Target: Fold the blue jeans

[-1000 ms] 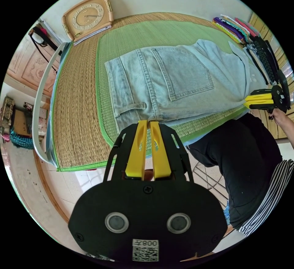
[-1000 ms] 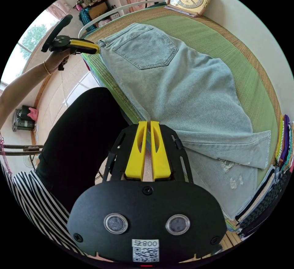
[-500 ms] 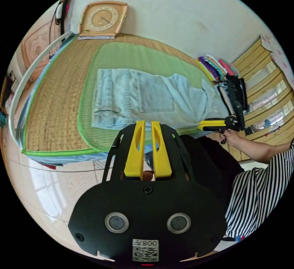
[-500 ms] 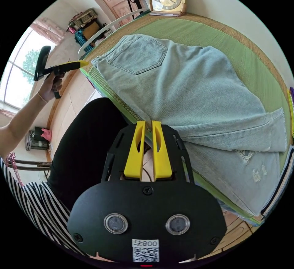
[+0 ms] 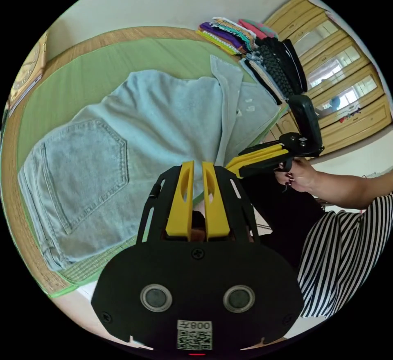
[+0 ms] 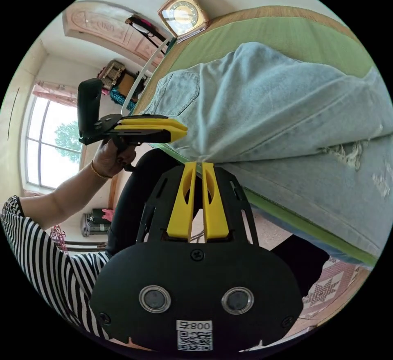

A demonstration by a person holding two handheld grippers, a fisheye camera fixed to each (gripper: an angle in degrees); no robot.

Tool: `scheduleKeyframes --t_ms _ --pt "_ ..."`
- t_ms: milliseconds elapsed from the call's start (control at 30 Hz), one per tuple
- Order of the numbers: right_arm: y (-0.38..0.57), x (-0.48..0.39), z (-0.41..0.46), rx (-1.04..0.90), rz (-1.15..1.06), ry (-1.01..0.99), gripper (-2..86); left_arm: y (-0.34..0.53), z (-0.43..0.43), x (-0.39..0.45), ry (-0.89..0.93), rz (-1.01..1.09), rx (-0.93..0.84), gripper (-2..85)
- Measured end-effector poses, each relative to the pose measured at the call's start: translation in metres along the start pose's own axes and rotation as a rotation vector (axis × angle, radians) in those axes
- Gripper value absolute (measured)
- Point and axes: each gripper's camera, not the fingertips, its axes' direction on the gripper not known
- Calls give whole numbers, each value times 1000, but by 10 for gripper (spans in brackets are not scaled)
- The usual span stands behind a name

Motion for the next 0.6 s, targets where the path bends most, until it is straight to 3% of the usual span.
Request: scheduleKeyframes --t_ms 167,300,600 --pt "2 40 -68 146 87 16 35 -53 37 -3 116 25 12 63" --pt "-30 72 -131 225 128 146 52 -103 84 1 145 47 -38 72" --pt "-145 131 -188 97 218 468 88 -178 155 -4 159 5 -61 75"
